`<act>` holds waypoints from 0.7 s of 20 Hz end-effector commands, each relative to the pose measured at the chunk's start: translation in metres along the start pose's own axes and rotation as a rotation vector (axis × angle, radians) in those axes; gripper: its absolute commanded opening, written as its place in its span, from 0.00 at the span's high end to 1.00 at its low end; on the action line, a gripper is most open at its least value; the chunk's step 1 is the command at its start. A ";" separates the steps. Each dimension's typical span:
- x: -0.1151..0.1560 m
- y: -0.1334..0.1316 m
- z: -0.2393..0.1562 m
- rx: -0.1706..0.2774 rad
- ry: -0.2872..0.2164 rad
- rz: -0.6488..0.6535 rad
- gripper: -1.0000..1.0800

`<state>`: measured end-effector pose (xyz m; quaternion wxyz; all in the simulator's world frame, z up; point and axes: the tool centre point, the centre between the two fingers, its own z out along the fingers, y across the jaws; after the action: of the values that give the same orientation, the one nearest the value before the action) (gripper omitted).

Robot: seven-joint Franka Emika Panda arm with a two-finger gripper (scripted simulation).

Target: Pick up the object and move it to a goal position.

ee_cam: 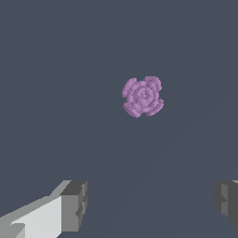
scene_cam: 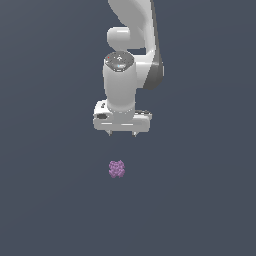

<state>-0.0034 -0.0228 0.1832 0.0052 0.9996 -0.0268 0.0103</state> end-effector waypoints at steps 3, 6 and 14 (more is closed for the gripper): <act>0.001 0.001 -0.002 -0.003 0.005 -0.002 0.04; 0.007 0.005 -0.011 -0.016 0.027 -0.013 0.04; 0.012 0.008 -0.018 -0.027 0.046 -0.022 0.04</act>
<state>0.0078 -0.0317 0.2021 0.0192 0.9992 -0.0159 0.0327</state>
